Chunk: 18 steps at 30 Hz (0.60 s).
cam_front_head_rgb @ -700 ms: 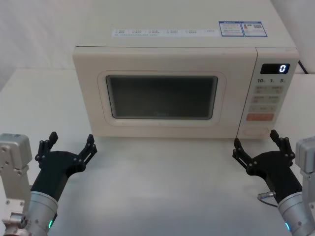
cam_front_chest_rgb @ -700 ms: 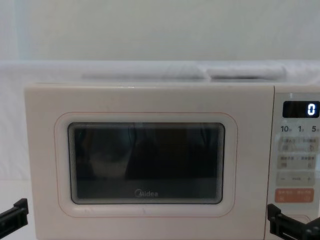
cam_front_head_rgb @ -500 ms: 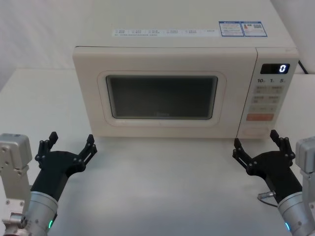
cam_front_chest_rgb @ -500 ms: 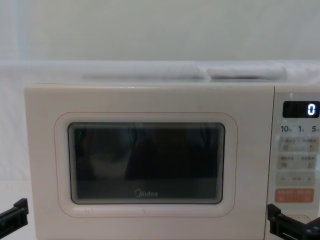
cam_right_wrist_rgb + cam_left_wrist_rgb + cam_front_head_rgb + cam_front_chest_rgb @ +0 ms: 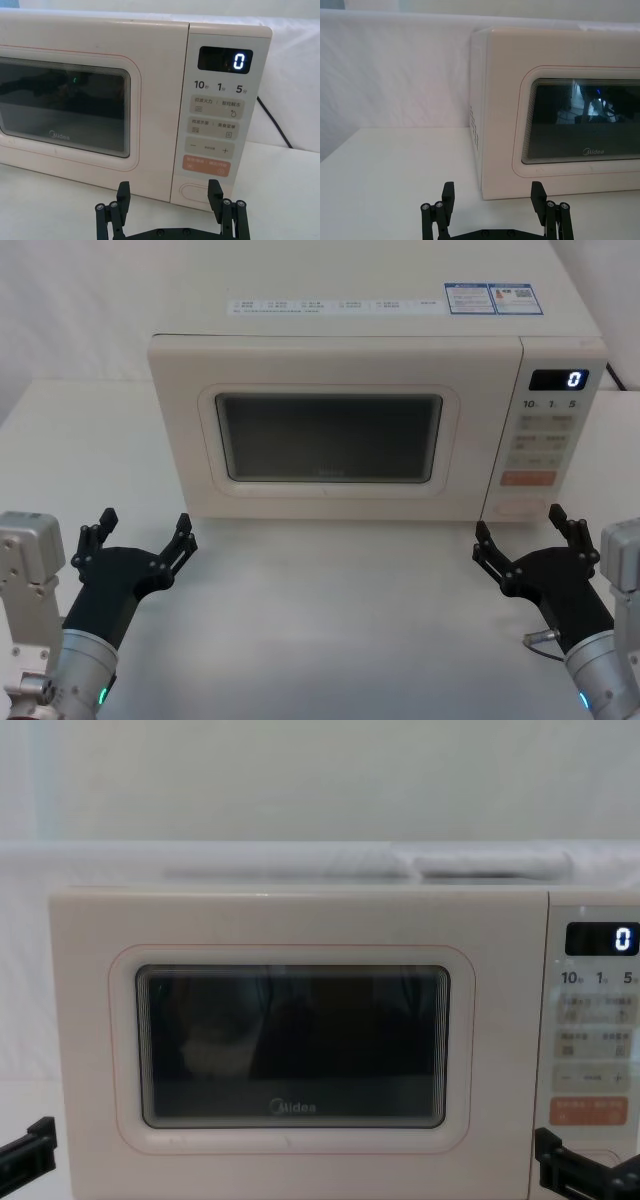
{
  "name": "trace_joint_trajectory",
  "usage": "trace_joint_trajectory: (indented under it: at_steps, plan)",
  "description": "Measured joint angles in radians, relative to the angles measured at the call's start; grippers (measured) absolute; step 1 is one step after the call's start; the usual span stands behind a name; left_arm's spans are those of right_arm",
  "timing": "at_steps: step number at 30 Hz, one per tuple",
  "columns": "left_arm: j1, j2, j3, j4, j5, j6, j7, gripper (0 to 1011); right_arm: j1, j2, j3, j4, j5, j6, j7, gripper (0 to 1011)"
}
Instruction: Press the button to open the microwave door with one hand; close the microwave door with the other hand.
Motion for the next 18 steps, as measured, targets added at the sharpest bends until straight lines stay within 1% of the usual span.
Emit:
trace_joint_trajectory:
  at_steps: [18]
  plan:
    - [0.0, 0.0, 0.0, 0.0, 0.0, 0.0, 0.0, 1001, 0.0, 0.0, 0.0, 0.0, 0.0, 0.0, 0.0, 1002]
